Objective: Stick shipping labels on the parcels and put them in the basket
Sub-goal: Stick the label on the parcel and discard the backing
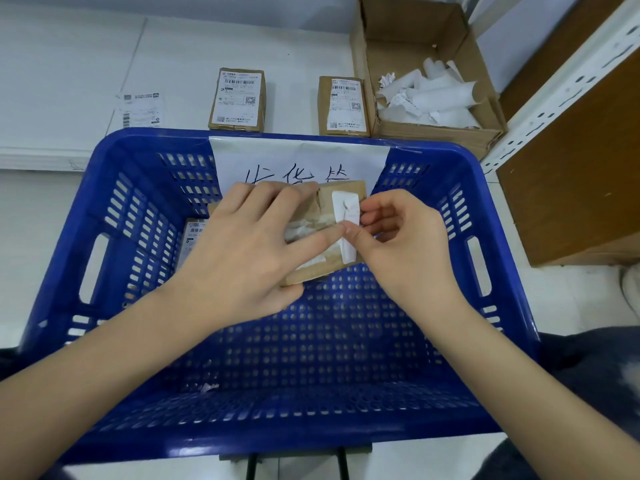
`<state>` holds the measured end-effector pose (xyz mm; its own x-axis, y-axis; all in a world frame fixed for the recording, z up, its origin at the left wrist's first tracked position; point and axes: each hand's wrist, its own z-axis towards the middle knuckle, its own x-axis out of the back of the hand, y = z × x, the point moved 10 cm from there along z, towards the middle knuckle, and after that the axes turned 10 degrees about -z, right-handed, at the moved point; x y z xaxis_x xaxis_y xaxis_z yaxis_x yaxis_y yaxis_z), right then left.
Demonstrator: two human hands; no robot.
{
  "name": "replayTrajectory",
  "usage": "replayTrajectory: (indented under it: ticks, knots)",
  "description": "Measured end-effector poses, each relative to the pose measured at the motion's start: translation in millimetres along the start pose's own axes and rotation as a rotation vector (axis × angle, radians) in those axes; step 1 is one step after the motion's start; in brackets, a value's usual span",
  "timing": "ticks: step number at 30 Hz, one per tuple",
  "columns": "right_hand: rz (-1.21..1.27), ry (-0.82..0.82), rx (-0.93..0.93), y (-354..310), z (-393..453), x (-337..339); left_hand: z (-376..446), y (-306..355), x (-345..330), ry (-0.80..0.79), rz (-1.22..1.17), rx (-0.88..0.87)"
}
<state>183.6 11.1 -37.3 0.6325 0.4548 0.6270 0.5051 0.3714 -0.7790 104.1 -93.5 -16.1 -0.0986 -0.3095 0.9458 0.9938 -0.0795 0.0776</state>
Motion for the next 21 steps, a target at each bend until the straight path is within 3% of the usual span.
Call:
replayTrajectory:
  ticks: [10,21]
  knots:
    - [-0.1,-0.005,0.057,-8,-2,4,1,-3,1,-0.009,0.013,0.02]
    - [0.152,-0.076,-0.017,-7,8,13,1,-10,1,-0.021,-0.022,0.062]
